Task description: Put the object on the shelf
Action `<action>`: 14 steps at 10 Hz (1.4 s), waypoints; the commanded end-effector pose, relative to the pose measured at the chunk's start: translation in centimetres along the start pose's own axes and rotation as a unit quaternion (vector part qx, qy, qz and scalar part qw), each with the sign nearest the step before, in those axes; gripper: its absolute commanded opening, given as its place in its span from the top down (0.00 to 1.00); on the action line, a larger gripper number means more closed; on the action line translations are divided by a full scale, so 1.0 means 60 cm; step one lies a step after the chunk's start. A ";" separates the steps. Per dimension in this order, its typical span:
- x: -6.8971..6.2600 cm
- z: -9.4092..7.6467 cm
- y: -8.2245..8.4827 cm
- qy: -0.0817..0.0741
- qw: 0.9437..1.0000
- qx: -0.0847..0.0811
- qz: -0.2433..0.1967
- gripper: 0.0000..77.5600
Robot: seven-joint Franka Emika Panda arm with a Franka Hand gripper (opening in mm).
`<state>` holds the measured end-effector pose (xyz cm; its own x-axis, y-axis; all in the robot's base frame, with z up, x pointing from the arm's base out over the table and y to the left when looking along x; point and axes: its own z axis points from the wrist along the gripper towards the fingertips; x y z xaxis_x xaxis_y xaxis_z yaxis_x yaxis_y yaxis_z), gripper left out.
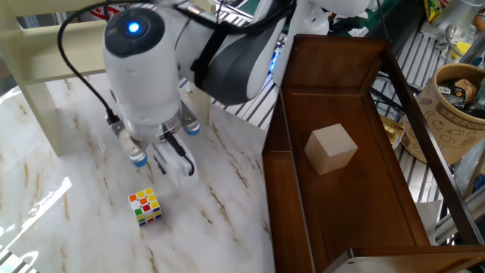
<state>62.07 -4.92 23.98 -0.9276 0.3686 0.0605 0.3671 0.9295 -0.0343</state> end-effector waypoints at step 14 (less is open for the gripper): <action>-0.072 0.136 -0.008 -0.035 0.999 -0.012 -0.007 1.00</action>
<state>64.72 -6.74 16.60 -0.9330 0.3598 0.0064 0.3597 0.9329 -0.0180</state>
